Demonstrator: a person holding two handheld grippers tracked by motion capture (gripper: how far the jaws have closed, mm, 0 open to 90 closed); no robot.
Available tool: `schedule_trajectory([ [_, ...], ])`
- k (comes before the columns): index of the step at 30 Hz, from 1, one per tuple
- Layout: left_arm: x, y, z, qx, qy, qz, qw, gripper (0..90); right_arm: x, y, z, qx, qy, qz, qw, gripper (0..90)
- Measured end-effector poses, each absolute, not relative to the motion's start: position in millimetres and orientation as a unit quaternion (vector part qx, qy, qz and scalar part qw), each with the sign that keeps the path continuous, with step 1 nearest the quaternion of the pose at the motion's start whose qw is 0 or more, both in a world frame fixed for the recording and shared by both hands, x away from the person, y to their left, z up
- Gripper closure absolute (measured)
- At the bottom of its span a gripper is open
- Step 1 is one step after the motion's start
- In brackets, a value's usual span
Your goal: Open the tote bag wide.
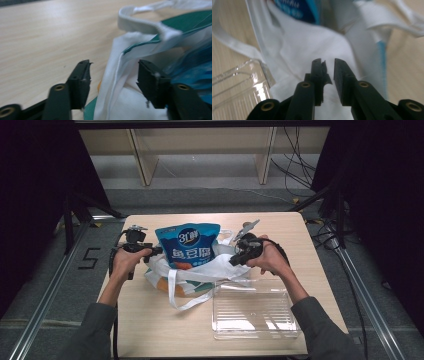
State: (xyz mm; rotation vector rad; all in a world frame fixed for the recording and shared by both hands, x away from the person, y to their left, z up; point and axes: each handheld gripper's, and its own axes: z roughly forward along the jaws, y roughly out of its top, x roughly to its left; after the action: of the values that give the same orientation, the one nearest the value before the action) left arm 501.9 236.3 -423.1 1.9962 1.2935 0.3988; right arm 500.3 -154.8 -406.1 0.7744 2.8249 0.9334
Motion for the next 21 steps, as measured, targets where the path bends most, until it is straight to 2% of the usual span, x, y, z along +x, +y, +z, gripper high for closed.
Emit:
schedule_trajectory([
  [3,486.2,238.5,-407.9,0.761,0.491,0.168,0.388,40.4,503.0,-159.3,-396.8,0.259,0.909,0.324,0.047,75.8],
  [6,470.8,238.6,-401.2,0.768,0.476,0.169,0.394,42.5,505.6,-159.7,-394.9,0.27,0.903,0.33,0.058,72.8],
  [12,444.9,223.9,-415.7,0.798,0.434,0.145,0.391,43.0,516.8,-150.9,-397.2,0.307,0.881,0.348,0.096,64.2],
  [16,435.6,217.0,-418.4,0.808,0.415,0.143,0.392,41.4,521.7,-144.8,-398.5,0.318,0.883,0.333,0.089,61.1],
  [18,431.3,211.2,-419.0,0.807,0.408,0.136,0.405,41.2,525.9,-140.5,-402.6,0.321,0.88,0.336,0.098,60.4],
  [21,429.5,207.9,-417.4,0.816,0.392,0.153,0.396,43.6,530.9,-138.6,-405.0,0.327,0.883,0.317,0.111,61.8],
])
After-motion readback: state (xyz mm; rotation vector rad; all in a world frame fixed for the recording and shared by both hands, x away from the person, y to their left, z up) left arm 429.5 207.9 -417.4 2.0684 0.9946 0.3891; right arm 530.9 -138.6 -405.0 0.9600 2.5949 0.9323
